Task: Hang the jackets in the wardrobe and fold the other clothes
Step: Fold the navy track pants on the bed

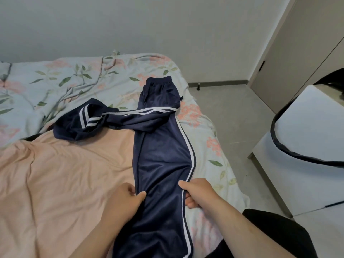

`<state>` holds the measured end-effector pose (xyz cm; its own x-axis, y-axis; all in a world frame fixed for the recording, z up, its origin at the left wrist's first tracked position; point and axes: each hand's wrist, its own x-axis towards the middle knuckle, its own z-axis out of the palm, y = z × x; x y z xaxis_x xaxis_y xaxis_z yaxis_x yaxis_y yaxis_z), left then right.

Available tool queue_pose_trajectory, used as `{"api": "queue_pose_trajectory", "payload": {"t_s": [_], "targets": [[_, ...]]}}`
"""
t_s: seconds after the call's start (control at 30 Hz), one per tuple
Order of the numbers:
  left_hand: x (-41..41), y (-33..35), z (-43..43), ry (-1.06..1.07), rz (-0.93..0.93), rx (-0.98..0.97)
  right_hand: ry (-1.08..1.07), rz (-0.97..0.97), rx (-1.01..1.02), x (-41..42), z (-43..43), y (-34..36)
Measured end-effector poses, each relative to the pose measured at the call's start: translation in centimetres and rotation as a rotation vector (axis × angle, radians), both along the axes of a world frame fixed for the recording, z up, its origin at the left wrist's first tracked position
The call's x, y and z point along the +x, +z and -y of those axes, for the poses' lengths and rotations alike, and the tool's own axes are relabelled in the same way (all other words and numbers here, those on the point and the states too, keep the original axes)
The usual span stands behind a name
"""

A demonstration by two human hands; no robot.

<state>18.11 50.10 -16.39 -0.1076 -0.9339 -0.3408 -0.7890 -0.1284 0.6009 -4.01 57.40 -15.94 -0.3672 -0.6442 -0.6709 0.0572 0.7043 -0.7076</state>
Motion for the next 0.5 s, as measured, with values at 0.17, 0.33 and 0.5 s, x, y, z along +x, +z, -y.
{"api": "queue_pose_trajectory", "payload": {"t_s": [0.17,0.33,0.5], "targets": [[1.5,0.0,-3.3,0.005,-0.072,0.126,0.099,0.125,-0.038,1.4,-3.0,0.1],[2.5,0.3,-4.3,-0.004,-0.135,0.134,0.150,0.211,-0.032,2.0,-6.7,0.0],[4.5,-0.4,-7.9,0.193,-0.351,0.156,0.017,-0.086,0.001,1.1,-9.8,-0.2]]}}
